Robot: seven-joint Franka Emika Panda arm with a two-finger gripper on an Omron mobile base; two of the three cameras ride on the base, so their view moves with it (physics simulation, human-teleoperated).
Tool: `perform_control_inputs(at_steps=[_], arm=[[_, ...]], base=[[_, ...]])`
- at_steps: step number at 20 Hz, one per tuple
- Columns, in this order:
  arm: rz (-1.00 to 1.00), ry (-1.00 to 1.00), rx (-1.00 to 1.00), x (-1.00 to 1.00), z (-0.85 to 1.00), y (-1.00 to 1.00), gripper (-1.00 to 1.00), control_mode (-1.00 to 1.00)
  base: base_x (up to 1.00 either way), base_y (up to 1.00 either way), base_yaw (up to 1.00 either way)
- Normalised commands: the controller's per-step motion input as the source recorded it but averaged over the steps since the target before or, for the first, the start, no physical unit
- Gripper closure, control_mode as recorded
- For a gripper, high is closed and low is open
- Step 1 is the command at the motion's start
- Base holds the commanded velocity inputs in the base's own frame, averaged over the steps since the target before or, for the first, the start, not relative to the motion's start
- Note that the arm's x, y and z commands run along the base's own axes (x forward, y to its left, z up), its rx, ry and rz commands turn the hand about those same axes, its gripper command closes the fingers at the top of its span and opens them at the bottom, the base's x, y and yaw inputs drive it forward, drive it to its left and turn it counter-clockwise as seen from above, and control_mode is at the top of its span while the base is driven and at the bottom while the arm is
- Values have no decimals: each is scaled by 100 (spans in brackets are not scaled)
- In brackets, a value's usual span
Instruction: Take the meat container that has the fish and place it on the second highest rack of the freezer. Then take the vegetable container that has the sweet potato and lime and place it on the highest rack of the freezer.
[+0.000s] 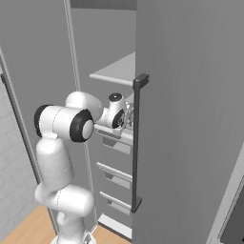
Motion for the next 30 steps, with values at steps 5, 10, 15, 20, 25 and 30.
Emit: perform_control_inputs(at_steps=[5, 10, 15, 20, 25, 30], arm=[[0, 0, 0, 39, -17, 0, 100, -100], [0, 0, 0, 25, -40, 0, 100, -100], [0, 0, 0, 14, -15, 0, 100, -100], [0, 1, 0, 0, 0, 0, -100, -100], [0, -10, 0, -21, 7, -3, -100, -100], [1, -15, -1, -79, 27, -4, -100, -100]], base=[[0, 0, 0], [0, 0, 0], [0, 0, 0], [0, 0, 0], [0, 0, 0], [0, 0, 0]])
